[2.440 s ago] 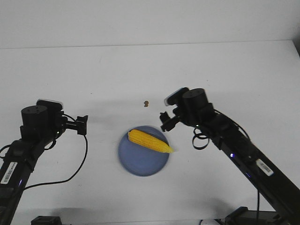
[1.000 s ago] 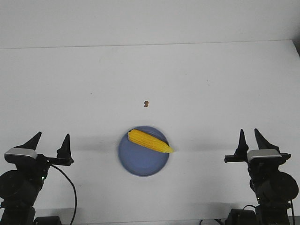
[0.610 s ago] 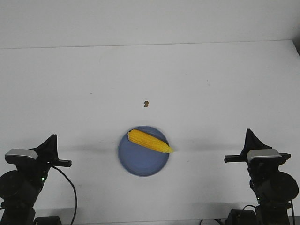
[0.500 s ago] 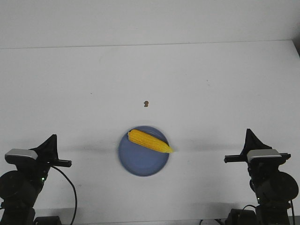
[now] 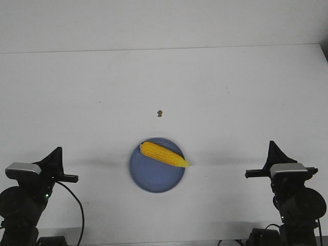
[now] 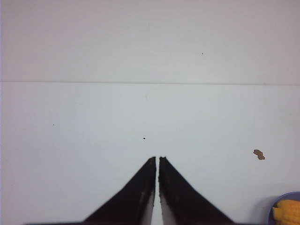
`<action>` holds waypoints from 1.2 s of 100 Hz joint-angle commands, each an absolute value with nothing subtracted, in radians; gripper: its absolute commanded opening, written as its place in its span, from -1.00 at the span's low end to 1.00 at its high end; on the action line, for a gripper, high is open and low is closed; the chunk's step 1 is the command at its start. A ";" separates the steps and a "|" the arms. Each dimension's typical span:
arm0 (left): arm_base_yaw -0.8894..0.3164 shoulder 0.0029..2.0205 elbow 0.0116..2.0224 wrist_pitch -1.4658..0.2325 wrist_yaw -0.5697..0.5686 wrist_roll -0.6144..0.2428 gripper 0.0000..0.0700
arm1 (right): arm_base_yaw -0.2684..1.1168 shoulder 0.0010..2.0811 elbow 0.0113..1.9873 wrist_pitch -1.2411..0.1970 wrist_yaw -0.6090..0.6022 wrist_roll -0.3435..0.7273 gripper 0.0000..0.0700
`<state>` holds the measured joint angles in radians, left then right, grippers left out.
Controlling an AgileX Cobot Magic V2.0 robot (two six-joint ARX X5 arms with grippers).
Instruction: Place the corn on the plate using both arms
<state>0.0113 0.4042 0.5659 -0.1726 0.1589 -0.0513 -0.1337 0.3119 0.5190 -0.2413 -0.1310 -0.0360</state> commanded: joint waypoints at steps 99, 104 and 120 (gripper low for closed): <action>-0.030 0.003 0.127 0.062 0.104 -0.046 -0.96 | -0.137 0.315 0.527 -0.231 -0.130 -0.024 -1.00; -0.032 0.003 0.120 0.056 0.105 -0.047 -0.96 | -0.137 0.315 0.527 -0.231 -0.130 -0.024 -1.00; -0.035 0.003 0.083 0.074 0.105 -0.054 -0.96 | -0.137 0.315 0.527 -0.230 -0.130 -0.024 -1.00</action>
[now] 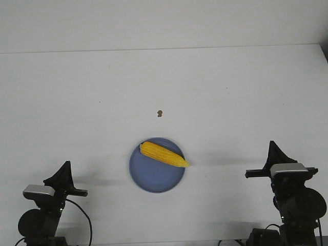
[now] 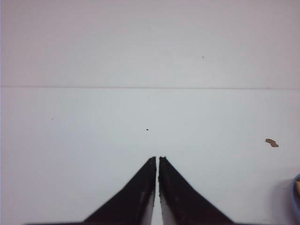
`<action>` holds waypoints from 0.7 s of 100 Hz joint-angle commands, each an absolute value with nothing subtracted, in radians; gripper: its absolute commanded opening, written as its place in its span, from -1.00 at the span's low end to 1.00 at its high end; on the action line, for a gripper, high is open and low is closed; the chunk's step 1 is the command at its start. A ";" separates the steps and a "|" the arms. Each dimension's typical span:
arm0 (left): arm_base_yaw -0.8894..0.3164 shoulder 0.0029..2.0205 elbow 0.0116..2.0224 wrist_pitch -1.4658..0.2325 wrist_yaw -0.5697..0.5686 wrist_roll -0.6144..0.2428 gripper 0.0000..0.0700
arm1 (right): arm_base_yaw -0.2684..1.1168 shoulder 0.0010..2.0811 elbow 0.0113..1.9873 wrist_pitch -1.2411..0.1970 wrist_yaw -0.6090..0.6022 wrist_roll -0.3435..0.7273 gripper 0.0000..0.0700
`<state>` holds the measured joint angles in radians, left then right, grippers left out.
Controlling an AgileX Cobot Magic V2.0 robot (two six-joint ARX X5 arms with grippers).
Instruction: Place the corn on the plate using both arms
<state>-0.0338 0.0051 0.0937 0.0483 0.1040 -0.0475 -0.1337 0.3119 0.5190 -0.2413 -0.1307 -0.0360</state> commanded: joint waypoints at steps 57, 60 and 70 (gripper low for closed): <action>-0.035 0.003 0.014 0.181 0.105 -0.057 -0.96 | -0.137 0.314 0.527 -0.231 -0.130 -0.024 -1.00; -0.035 0.003 0.014 0.182 0.105 -0.057 -0.96 | -0.137 0.314 0.527 -0.231 -0.130 -0.024 -0.99; -0.035 0.003 0.014 0.181 0.105 -0.057 -0.96 | -0.137 0.314 0.527 -0.231 -0.130 -0.024 -1.00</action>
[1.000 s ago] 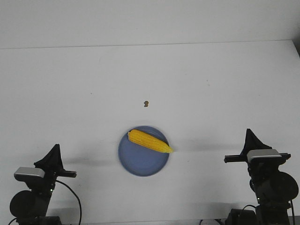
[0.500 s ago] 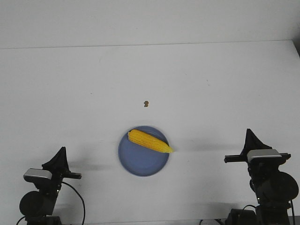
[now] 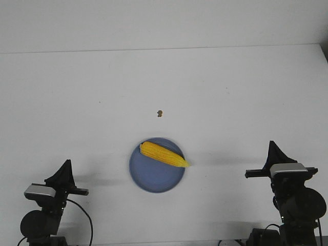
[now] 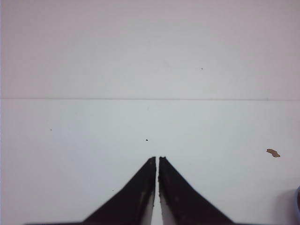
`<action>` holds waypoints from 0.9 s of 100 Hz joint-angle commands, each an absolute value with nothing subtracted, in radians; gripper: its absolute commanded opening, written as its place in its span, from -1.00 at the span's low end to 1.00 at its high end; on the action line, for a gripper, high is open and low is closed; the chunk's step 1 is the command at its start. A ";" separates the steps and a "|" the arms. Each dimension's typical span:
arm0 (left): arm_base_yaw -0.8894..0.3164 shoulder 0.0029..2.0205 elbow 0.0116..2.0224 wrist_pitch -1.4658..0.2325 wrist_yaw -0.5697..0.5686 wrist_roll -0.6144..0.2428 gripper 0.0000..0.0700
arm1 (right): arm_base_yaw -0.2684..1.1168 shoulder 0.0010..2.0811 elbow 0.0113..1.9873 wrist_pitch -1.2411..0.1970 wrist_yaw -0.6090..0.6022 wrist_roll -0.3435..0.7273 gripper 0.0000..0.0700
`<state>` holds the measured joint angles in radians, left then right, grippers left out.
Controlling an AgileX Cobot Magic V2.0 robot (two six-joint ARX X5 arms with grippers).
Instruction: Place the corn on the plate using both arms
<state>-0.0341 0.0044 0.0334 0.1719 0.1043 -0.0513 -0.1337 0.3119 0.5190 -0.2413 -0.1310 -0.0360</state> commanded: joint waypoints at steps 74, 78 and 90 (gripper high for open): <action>-0.035 0.003 0.014 0.181 0.105 -0.057 -0.96 | -0.130 0.303 0.526 -0.215 -0.122 -0.044 -1.00; -0.035 0.003 0.014 0.181 0.105 -0.057 -0.96 | -0.118 0.293 0.523 -0.208 -0.122 -0.041 -1.00; -0.035 0.003 0.014 0.181 0.105 -0.057 -0.96 | -0.078 0.250 0.485 -0.151 -0.123 -0.042 -1.00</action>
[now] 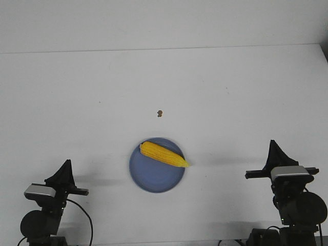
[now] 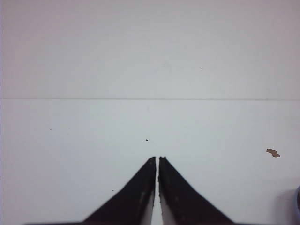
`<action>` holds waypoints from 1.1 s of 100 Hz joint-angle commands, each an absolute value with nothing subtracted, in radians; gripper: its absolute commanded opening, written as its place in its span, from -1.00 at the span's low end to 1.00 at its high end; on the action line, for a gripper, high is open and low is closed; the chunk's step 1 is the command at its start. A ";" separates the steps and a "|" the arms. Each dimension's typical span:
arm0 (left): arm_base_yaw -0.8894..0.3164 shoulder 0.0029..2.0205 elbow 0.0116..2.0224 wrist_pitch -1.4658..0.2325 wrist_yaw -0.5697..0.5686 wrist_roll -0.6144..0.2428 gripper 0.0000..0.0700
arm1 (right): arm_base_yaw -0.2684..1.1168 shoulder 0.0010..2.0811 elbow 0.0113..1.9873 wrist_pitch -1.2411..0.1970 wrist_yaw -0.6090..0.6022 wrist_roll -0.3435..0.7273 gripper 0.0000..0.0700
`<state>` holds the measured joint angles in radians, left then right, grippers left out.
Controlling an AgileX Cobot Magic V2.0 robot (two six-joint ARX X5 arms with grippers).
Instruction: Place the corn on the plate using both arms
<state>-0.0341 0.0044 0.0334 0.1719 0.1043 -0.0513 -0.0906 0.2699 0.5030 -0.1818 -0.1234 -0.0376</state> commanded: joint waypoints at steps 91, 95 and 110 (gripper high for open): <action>-0.034 0.003 0.014 0.181 0.105 -0.057 -0.96 | 0.008 0.001 0.012 0.186 -0.047 0.032 -0.99; -0.034 0.003 0.014 0.181 0.105 -0.057 -0.96 | 0.008 0.001 0.012 0.183 -0.045 0.030 -1.00; -0.034 0.003 0.014 0.181 0.105 -0.057 -0.96 | 0.008 0.001 0.012 0.185 -0.025 0.026 -0.99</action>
